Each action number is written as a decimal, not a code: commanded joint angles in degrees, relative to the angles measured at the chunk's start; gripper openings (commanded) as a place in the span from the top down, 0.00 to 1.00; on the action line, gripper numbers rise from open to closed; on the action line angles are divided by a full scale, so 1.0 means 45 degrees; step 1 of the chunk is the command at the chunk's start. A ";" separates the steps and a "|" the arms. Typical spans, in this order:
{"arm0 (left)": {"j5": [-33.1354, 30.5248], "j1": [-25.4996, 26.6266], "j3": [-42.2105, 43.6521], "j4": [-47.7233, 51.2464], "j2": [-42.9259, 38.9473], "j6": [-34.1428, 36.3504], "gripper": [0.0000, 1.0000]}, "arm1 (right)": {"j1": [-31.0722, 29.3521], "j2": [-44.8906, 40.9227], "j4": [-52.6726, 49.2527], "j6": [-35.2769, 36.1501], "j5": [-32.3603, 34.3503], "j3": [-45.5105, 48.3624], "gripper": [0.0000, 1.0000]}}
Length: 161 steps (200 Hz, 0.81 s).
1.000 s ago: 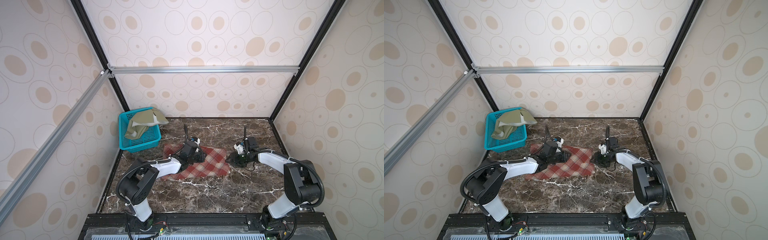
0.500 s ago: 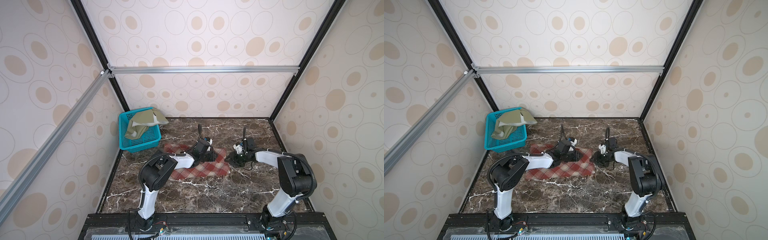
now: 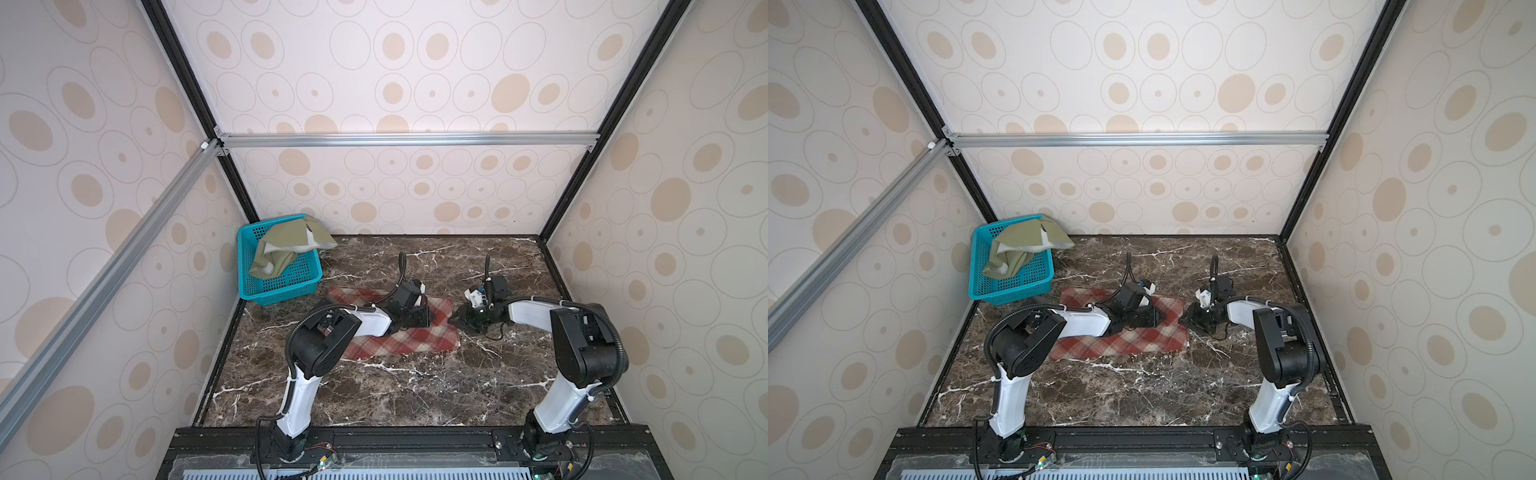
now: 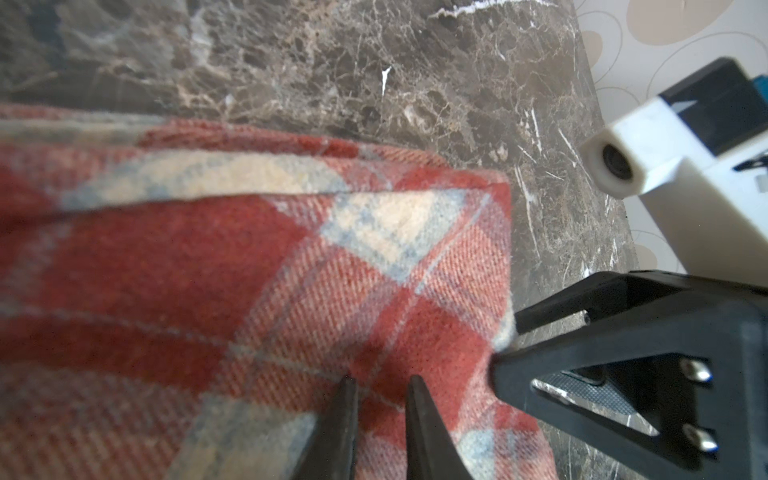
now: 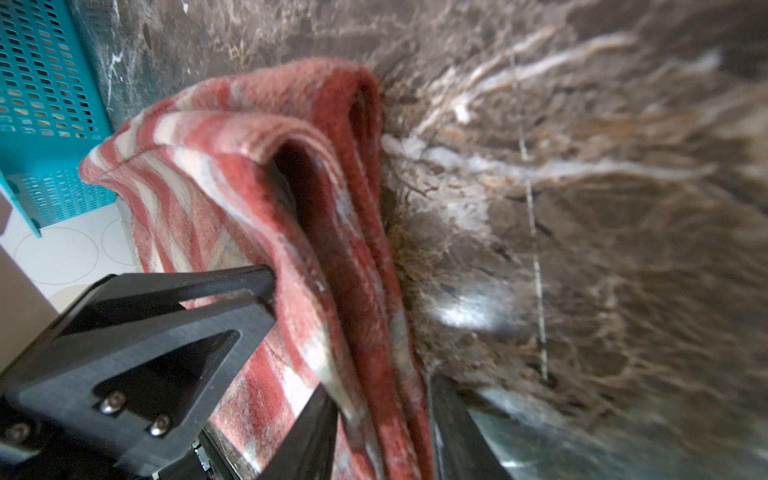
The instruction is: Fold and stack the skirts
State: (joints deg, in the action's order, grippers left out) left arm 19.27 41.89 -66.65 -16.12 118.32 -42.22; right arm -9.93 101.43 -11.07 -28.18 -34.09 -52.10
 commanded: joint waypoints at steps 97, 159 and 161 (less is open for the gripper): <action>0.0293 0.0176 0.0261 -0.0422 0.0626 -0.0059 0.79 | -0.0263 0.1207 0.0734 -0.0633 0.0306 0.0176 0.67; 0.0181 0.0305 0.0210 -0.0399 0.0601 -0.0163 0.79 | -0.0526 0.1561 0.1173 -0.0977 0.0233 0.0073 0.65; 0.0179 0.0302 0.0214 -0.0401 0.0601 -0.0168 0.79 | -0.0536 0.1572 0.1171 -0.0967 0.0231 0.0044 0.65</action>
State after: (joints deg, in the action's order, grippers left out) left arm 19.62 41.95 -66.04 -19.55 119.17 -42.59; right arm -10.98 104.77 -4.19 -32.12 -37.12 -52.71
